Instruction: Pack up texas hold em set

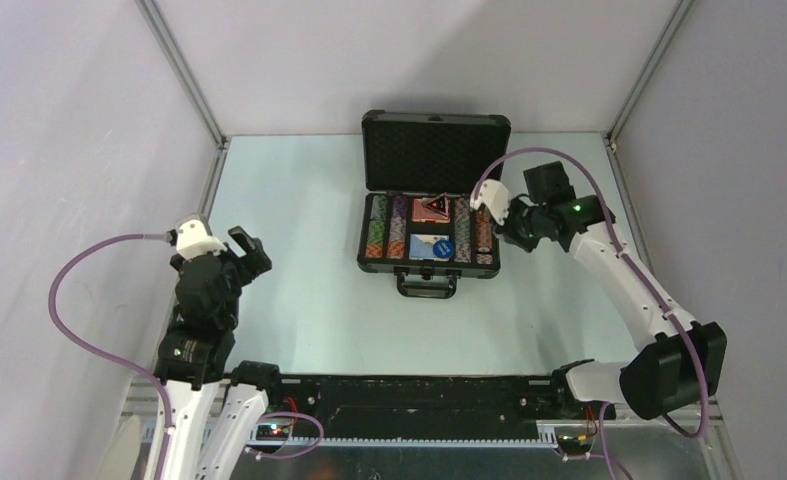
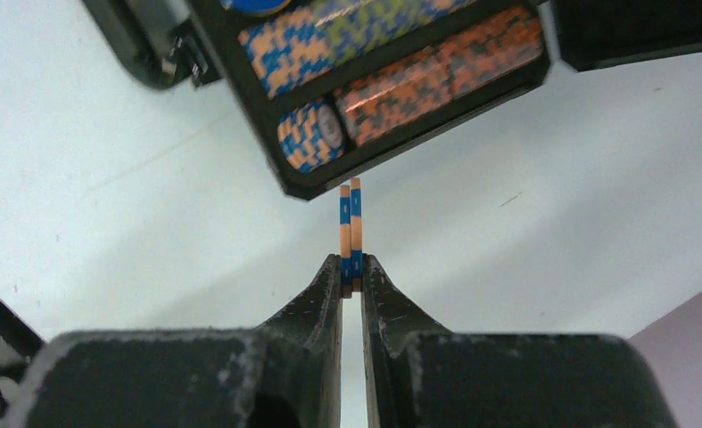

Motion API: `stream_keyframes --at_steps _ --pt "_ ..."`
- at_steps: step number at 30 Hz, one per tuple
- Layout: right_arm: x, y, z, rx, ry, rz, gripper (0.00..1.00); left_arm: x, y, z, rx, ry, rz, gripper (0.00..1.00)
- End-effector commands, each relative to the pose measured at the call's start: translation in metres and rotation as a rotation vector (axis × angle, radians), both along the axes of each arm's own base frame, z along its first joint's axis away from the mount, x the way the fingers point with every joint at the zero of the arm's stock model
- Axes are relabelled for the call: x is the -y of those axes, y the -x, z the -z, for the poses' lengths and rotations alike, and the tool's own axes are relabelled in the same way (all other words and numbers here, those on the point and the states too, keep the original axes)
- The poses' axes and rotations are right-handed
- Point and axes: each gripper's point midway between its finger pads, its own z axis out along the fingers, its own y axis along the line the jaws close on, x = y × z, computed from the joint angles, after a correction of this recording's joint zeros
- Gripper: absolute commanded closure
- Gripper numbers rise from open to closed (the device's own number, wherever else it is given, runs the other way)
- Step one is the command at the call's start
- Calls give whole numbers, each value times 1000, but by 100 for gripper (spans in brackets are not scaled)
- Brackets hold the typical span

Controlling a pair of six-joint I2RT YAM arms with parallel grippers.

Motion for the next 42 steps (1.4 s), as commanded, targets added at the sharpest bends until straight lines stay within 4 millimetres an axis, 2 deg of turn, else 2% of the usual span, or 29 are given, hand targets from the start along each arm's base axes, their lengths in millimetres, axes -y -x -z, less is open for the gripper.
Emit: stream_keyframes --at_steps 1,9,19,25,37,42 --pt "7 17 18 -18 117 -129 100 3 -2 -7 30 -10 23 13" --pt "-3 37 46 -93 173 -273 100 3 -2 -7 30 -11 21 13" --pt "-17 8 72 -49 260 -297 100 2 -1 -6 29 -13 19 13" --pt "-23 1 86 -61 278 -319 100 2 -2 -6 27 -14 18 13" --pt "-25 7 94 -99 272 -345 100 2 -3 -5 22 -14 18 13" --pt "-31 15 88 -103 231 -369 100 3 -3 -3 17 -15 19 13"
